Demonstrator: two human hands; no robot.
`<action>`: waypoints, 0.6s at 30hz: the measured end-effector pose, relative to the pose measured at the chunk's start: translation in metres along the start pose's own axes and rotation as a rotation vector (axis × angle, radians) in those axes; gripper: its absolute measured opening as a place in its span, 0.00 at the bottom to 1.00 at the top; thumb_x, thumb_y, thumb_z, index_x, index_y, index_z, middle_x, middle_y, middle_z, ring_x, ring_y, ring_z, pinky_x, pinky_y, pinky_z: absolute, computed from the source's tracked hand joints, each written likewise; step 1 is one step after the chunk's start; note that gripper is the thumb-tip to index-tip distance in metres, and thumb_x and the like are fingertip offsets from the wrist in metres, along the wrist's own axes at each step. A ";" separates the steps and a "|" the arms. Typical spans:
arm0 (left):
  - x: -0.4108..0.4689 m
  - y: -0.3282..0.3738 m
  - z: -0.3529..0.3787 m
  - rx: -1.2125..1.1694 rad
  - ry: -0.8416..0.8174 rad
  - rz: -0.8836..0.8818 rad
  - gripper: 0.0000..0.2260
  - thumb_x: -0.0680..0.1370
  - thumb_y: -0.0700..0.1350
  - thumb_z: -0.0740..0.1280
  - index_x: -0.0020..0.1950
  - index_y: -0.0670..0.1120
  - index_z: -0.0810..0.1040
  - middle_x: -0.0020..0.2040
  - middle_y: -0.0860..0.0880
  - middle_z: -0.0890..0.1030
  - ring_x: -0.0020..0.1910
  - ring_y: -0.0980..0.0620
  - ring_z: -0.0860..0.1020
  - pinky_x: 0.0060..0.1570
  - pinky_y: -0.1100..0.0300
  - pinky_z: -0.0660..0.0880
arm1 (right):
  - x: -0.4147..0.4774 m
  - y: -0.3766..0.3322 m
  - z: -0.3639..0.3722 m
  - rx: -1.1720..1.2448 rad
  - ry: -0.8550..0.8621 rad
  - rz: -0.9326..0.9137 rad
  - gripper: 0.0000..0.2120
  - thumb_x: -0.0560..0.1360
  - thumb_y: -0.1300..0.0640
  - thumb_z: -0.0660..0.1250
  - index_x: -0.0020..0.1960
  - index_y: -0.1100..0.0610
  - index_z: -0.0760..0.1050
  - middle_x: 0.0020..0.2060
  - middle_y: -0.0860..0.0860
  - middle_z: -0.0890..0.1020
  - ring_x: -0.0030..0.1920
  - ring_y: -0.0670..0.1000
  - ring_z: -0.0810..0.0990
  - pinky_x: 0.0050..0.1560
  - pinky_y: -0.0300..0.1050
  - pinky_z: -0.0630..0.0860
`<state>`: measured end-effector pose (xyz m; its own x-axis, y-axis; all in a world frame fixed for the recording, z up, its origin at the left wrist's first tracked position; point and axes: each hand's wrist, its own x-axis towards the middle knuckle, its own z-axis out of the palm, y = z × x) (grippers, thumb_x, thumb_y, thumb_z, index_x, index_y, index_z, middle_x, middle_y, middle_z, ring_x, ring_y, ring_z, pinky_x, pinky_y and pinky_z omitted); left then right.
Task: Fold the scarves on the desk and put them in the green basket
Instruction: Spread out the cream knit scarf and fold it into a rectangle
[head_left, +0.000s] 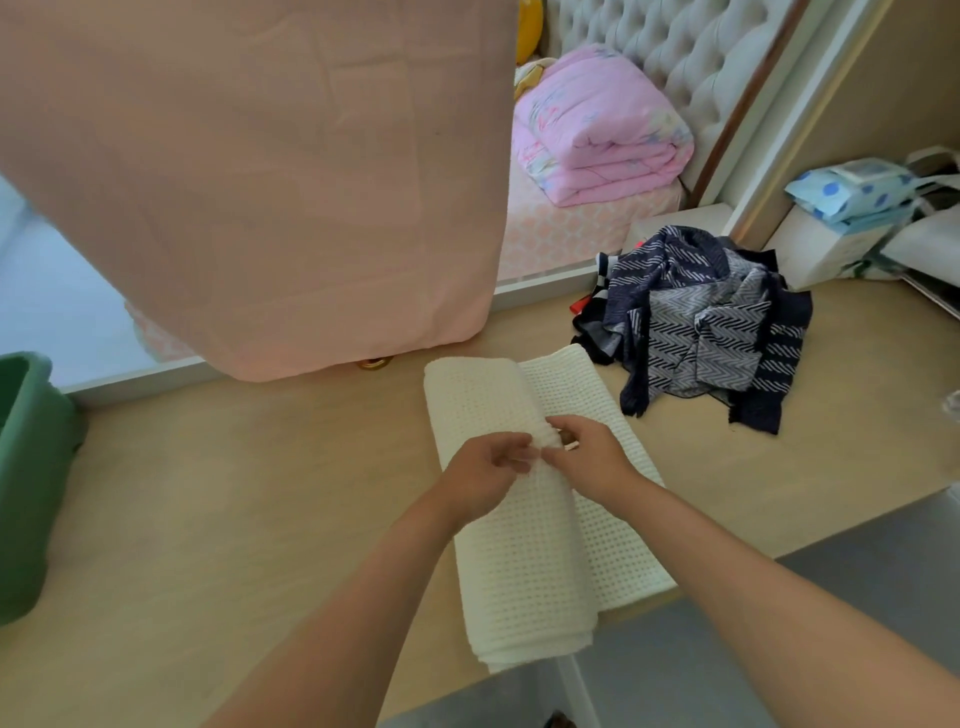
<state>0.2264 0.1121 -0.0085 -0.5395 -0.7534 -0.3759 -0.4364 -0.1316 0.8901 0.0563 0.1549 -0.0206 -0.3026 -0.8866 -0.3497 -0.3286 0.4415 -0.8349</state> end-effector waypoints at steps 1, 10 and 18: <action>0.005 0.001 0.004 0.034 0.123 0.020 0.20 0.77 0.31 0.60 0.65 0.45 0.78 0.54 0.54 0.82 0.51 0.59 0.81 0.58 0.61 0.76 | 0.004 0.004 -0.007 -0.023 0.035 -0.032 0.17 0.76 0.60 0.70 0.64 0.49 0.77 0.49 0.44 0.79 0.49 0.48 0.80 0.51 0.43 0.78; 0.043 -0.030 0.049 0.786 0.126 0.236 0.26 0.80 0.56 0.62 0.78 0.56 0.60 0.79 0.52 0.54 0.78 0.51 0.50 0.76 0.51 0.52 | 0.040 0.064 -0.062 -0.255 0.392 -0.078 0.23 0.79 0.66 0.56 0.71 0.51 0.70 0.63 0.51 0.75 0.60 0.55 0.75 0.54 0.48 0.74; 0.072 -0.043 0.087 0.958 0.012 0.160 0.32 0.80 0.64 0.53 0.80 0.59 0.43 0.79 0.52 0.35 0.77 0.52 0.31 0.76 0.48 0.36 | 0.061 0.109 -0.080 -0.488 0.407 -0.056 0.16 0.81 0.61 0.56 0.63 0.50 0.76 0.58 0.53 0.74 0.57 0.57 0.74 0.49 0.50 0.75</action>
<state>0.1434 0.1196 -0.0967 -0.6387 -0.7237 -0.2612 -0.7624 0.5498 0.3412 -0.0698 0.1605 -0.0990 -0.5571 -0.8294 -0.0418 -0.6946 0.4930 -0.5239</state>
